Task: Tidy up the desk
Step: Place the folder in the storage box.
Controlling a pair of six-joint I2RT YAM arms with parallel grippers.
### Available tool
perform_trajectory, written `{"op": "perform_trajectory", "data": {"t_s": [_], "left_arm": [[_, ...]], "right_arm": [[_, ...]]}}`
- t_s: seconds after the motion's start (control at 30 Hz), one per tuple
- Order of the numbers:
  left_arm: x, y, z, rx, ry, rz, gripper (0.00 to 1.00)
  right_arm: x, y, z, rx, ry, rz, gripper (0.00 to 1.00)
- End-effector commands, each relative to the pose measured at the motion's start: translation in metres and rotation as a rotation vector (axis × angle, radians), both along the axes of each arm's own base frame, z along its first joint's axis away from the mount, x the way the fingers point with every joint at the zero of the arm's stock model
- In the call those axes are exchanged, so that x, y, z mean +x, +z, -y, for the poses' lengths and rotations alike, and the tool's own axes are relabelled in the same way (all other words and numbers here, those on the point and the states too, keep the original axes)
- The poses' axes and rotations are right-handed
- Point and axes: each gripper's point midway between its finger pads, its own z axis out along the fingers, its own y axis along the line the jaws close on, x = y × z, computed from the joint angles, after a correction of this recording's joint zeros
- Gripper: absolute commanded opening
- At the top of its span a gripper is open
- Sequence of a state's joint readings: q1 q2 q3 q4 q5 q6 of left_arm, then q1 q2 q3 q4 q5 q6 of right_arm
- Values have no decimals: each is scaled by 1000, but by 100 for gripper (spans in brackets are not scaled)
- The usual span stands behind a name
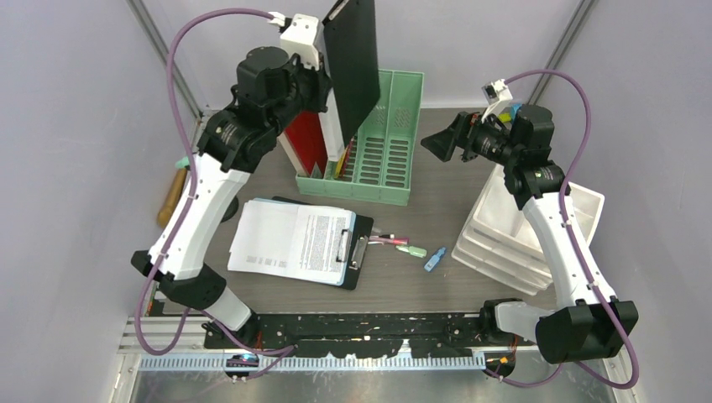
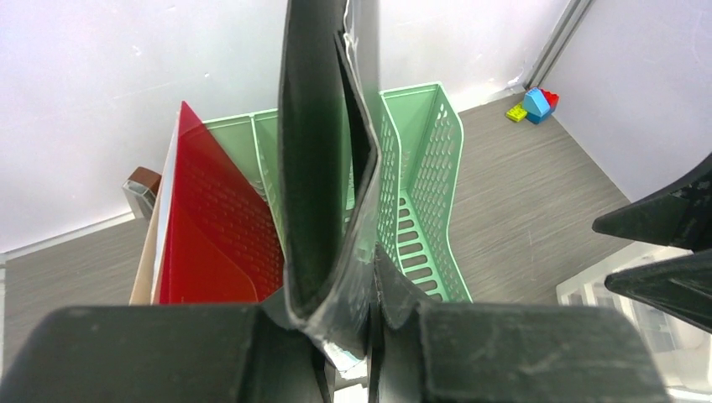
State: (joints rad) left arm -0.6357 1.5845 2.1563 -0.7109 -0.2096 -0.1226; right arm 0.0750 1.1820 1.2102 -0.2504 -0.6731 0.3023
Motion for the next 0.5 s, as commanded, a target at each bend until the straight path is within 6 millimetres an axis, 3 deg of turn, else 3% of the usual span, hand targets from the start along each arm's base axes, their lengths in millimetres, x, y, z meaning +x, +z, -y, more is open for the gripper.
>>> {"op": "perform_trajectory", "data": {"t_s": [0.0, 0.17, 0.47], "left_arm": [[-33, 63, -28, -107, 23, 150, 0], [-28, 61, -24, -108, 20, 148, 0], [2, 49, 2, -112, 27, 124, 0]], "right_arm": [[-4, 21, 1, 17, 1, 79, 96], [-1, 19, 2, 27, 0, 69, 97], [-1, 16, 4, 32, -7, 66, 98]]}}
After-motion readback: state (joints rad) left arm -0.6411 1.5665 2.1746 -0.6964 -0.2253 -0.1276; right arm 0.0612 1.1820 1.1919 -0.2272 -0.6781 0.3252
